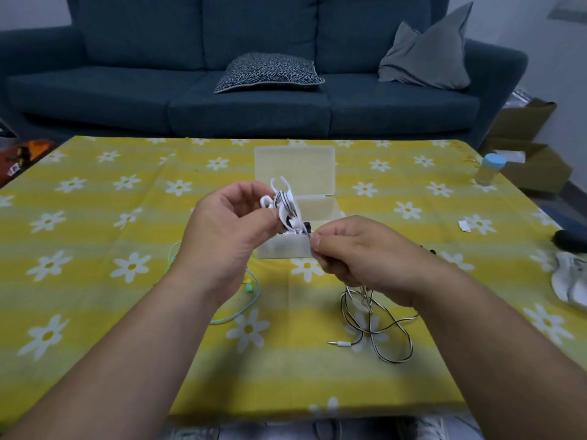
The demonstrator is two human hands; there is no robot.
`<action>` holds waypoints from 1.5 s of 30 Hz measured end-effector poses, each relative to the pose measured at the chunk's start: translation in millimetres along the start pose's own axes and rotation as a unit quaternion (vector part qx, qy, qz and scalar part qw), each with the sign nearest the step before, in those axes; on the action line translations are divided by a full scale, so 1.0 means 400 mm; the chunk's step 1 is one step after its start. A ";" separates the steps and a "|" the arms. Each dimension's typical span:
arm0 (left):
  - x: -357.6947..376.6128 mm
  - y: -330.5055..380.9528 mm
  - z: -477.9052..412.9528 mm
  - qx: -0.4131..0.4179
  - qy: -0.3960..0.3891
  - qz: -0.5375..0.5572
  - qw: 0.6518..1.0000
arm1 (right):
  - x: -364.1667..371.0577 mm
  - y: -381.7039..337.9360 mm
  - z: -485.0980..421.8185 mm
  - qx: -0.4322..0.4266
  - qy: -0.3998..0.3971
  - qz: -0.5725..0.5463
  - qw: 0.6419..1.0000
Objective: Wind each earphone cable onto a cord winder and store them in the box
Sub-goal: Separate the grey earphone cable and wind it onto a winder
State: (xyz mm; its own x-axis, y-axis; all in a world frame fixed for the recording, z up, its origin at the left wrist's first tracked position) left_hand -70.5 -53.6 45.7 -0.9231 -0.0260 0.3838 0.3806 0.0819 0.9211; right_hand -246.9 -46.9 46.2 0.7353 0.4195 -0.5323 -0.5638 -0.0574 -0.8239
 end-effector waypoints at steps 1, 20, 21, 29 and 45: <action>0.003 0.001 0.001 -0.006 0.000 0.002 1.000 | -0.002 0.000 0.000 -0.002 0.014 0.009 1.000; 0.012 0.002 0.012 0.088 -0.030 -0.178 0.980 | 0.016 -0.034 0.018 -0.029 -0.052 -0.065 0.996; 0.010 0.002 0.011 0.095 -0.033 -0.197 0.975 | 0.012 -0.036 0.020 -0.030 -0.047 -0.073 0.996; 0.004 0.000 0.015 0.101 -0.095 -0.301 0.944 | -0.034 -0.052 0.023 -0.026 0.062 -0.137 0.988; 0.035 -0.004 0.041 0.002 -0.217 -0.224 0.950 | -0.073 0.000 0.007 -0.024 0.237 -0.032 0.971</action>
State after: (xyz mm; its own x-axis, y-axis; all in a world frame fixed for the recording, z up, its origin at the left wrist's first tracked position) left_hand -84.9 -37.7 48.4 -0.9286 0.3545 -0.1100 -0.0545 0.1627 0.9852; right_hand -269.4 -56.8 62.3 0.8651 -0.0403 -0.5000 -0.5015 -0.0923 -0.8602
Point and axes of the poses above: each hand's wrist, its own z-axis away from the middle knuckle, its own x-axis out of the palm, y = z × x, the point moved 1 cm from there along -z, towards the middle knuckle, and after that the axes turned 9 degrees about z, right-handed, at the moved point
